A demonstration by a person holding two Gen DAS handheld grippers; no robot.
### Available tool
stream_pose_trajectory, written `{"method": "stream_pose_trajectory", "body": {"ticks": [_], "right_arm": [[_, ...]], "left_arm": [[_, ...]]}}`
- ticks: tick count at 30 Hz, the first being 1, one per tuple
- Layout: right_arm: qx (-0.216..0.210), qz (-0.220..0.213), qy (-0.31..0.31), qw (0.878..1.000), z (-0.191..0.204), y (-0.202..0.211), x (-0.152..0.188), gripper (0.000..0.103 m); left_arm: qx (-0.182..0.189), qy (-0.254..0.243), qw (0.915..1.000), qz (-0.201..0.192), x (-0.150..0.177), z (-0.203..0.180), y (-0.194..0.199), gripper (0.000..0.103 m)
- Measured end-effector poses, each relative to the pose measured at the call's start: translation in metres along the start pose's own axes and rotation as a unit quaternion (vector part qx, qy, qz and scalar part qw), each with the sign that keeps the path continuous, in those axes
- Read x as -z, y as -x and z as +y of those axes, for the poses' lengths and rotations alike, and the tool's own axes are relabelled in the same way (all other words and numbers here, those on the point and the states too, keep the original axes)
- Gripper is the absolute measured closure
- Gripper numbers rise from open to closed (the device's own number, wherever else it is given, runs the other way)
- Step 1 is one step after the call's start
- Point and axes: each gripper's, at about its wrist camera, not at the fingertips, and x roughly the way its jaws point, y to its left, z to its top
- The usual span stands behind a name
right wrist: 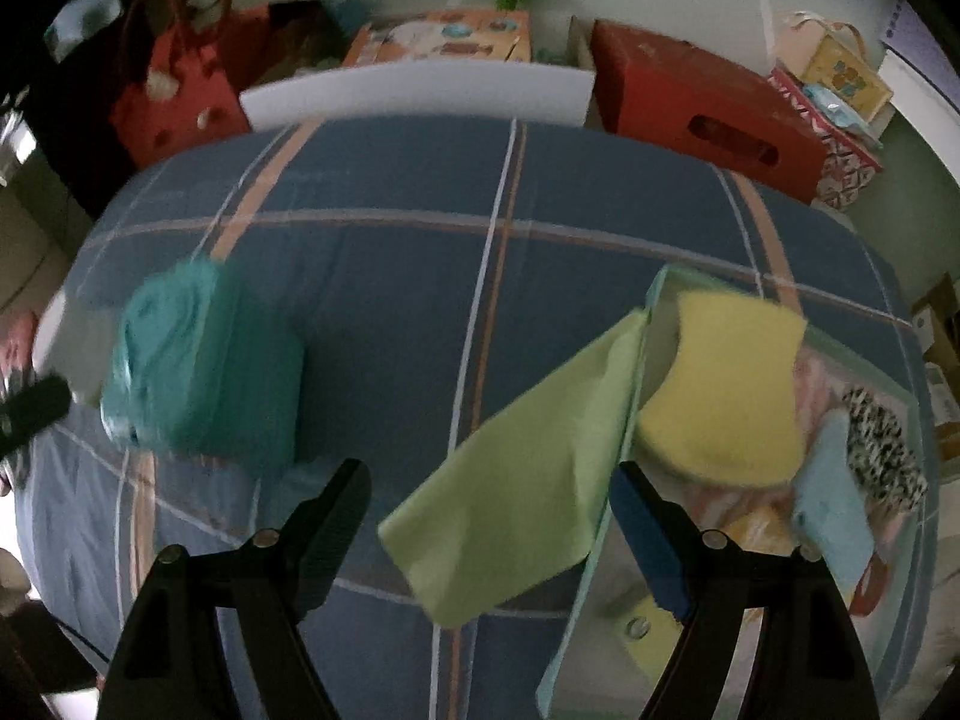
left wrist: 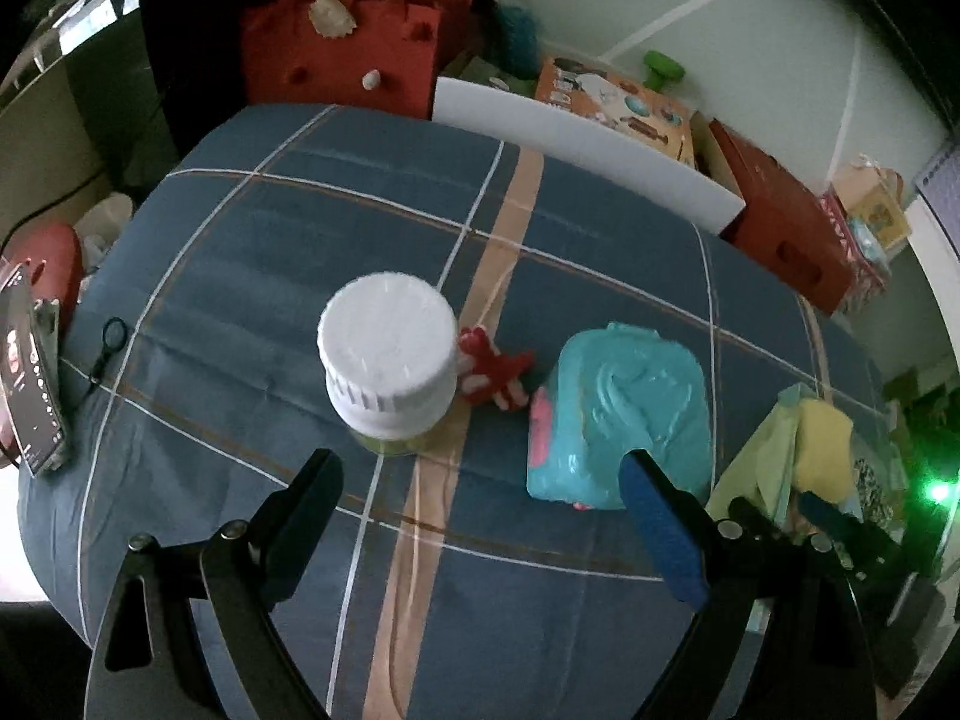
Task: Organize soft objects
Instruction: 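Close the right gripper on the light green cloth beside the tray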
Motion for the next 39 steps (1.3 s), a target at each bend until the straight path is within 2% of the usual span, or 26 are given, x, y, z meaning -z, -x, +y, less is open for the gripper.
{"method": "stream_pose_trajectory", "body": {"ticks": [3,11,16,19,25,26,27,34,38,39], "right_arm": [[0.007,0.009,0.013,1.000,0.007,-0.004,0.008,0.019],[0.024,0.033,0.042,0.998,0.022,-0.019,0.017,0.019],[0.038,0.053,0.047,0.997,0.022,-0.030,0.020,0.020],[0.051,0.049,0.046,0.996,0.018,-0.030,0.020,0.024],[0.057,0.030,0.022,0.998,0.003,-0.025,0.016,0.049],[0.057,0.029,0.017,0.998,0.000,-0.025,0.015,0.060],[0.053,0.029,0.011,0.998,-0.003,-0.026,0.014,0.066],[0.036,0.021,-0.003,0.999,-0.007,-0.032,0.008,0.074],[0.015,0.010,-0.012,1.000,-0.012,-0.034,0.006,0.091],[0.014,0.005,-0.013,1.000,-0.012,-0.033,0.005,0.091]], "left_arm": [[0.005,0.008,0.9999,0.008,0.002,0.006,-0.003,0.010],[0.002,0.043,0.9991,-0.002,0.002,0.025,0.003,0.010],[0.001,0.039,0.9992,-0.001,0.002,0.024,0.001,0.010],[0.004,0.034,0.9994,0.001,0.002,0.022,0.000,0.010],[0.001,0.034,0.9994,0.001,0.002,0.021,0.000,0.010],[0.001,0.034,0.9994,0.001,0.002,0.020,0.000,0.010],[0.001,0.033,0.9994,0.001,0.002,0.020,0.000,0.010],[-0.001,0.033,0.9994,0.002,0.003,0.018,-0.001,0.010],[-0.001,0.033,0.9994,0.002,0.003,0.018,-0.002,0.010],[-0.001,0.033,0.9994,0.002,0.003,0.018,-0.002,0.010]]}}
